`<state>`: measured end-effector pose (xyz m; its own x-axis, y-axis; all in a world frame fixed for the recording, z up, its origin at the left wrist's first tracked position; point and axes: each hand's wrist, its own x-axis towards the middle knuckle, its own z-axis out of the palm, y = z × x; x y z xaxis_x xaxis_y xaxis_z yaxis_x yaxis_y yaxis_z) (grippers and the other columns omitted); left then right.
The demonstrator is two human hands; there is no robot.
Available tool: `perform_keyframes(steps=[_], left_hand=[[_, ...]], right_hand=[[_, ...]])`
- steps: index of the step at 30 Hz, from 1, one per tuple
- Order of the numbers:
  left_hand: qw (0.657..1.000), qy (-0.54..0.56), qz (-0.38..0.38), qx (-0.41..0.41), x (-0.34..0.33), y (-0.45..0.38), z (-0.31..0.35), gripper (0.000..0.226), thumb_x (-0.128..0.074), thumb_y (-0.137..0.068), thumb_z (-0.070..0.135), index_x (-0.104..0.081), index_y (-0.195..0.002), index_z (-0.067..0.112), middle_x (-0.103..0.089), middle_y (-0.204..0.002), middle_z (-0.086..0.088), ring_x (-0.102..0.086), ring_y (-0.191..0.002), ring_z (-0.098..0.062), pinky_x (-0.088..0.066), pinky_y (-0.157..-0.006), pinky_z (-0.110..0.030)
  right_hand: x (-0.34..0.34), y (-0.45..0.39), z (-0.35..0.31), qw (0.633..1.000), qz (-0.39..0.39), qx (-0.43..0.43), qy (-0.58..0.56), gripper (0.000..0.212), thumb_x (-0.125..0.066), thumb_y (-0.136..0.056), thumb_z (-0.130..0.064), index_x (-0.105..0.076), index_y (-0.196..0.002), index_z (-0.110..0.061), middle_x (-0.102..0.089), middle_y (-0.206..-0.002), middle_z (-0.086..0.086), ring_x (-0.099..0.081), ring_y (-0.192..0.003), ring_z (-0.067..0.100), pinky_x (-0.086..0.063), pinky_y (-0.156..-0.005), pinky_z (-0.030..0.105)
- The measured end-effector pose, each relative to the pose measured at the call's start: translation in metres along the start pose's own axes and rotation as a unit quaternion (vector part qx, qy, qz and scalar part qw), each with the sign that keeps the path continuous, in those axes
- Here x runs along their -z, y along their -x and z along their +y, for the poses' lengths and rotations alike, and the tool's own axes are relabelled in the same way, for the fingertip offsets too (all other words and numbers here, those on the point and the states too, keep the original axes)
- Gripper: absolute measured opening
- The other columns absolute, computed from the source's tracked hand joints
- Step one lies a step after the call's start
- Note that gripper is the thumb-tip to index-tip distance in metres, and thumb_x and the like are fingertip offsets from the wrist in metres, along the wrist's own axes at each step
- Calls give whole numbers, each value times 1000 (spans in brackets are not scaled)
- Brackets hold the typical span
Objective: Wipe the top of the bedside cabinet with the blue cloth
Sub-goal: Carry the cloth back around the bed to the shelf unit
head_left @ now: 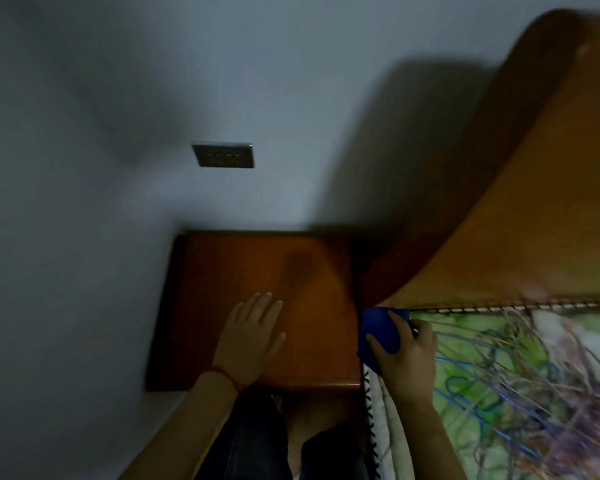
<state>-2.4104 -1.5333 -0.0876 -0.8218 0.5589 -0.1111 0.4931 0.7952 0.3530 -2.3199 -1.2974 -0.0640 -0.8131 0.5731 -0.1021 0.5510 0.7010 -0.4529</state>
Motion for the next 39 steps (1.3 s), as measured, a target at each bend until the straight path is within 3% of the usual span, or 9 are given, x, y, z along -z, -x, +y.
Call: perform_keyframes(steps=[2,5,15,22,31,34,36,37,39], left_hand=[[1000,-6,-7,-28,4,-3,21,56,-28,-94,48,-57,-120,7,-60,-120,-18,-57,-109,-34,-45,-86,-53],[997,-29,-17,-69,10,-4,57,54,-37,-85,43,-64,-114,6,-63,-116,-17,-61,-104,-34,-48,-82,-51],[977,-91,-76,-178,4,14,195,53,-38,-79,42,-69,-104,8,-67,-107,-14,-64,-96,-32,-53,-73,-43],[943,-91,-102,-305,-20,10,285,46,-48,-77,41,-68,-103,9,-67,-106,-14,-64,-97,-31,-54,-74,-47],[854,-128,-171,-475,-59,0,377,49,-46,-78,42,-70,-101,6,-67,-106,-18,-65,-95,-35,-54,-70,-49],[822,-139,-197,-515,-65,10,408,53,-43,-92,41,-46,-136,11,-39,-144,-13,-37,-131,-30,-35,-103,-46],[798,-163,-195,-546,-78,16,419,59,-31,-95,47,-27,-146,17,-23,-153,-6,-19,-139,-24,-17,-112,-41],[792,-156,-206,-553,-81,21,426,60,-32,-93,47,-32,-144,15,-29,-150,-9,-24,-137,-26,-19,-111,-43],[763,-142,-236,-584,-88,34,438,58,-39,-85,46,-57,-126,9,-55,-130,-14,-51,-119,-32,-40,-96,-48]], right_hand=[[16,11,15,999,15,-27,-7,55,-74,-76,-27,-54,-124,-11,-44,-123,22,-41,-109,40,-44,-81,49],[39,30,40,997,36,-53,-32,54,-73,-77,-26,-53,-124,-10,-42,-124,22,-41,-110,41,-43,-86,50],[113,110,144,979,114,-156,-70,55,-71,-78,-30,-51,-126,-13,-42,-124,19,-45,-108,37,-42,-87,44],[149,167,208,943,202,-251,-85,53,-77,-72,-26,-58,-119,-10,-48,-116,22,-48,-103,39,-44,-78,41],[162,245,252,848,317,-415,-95,53,-80,-68,-25,-60,-115,-10,-49,-110,20,-49,-97,38,-45,-77,42],[160,271,254,800,355,-470,-110,54,-79,-69,-25,-59,-117,-11,-47,-112,19,-48,-99,37,-45,-80,43],[157,291,252,771,369,-506,-112,54,-78,-70,-26,-58,-119,-12,-47,-115,19,-47,-102,36,-44,-81,42],[156,302,250,760,372,-522,-109,54,-77,-71,-27,-58,-119,-12,-46,-116,19,-48,-103,36,-45,-81,41],[151,324,247,737,382,-547,-109,53,-76,-73,-29,-57,-120,-13,-46,-117,18,-48,-103,35,-46,-80,41]])
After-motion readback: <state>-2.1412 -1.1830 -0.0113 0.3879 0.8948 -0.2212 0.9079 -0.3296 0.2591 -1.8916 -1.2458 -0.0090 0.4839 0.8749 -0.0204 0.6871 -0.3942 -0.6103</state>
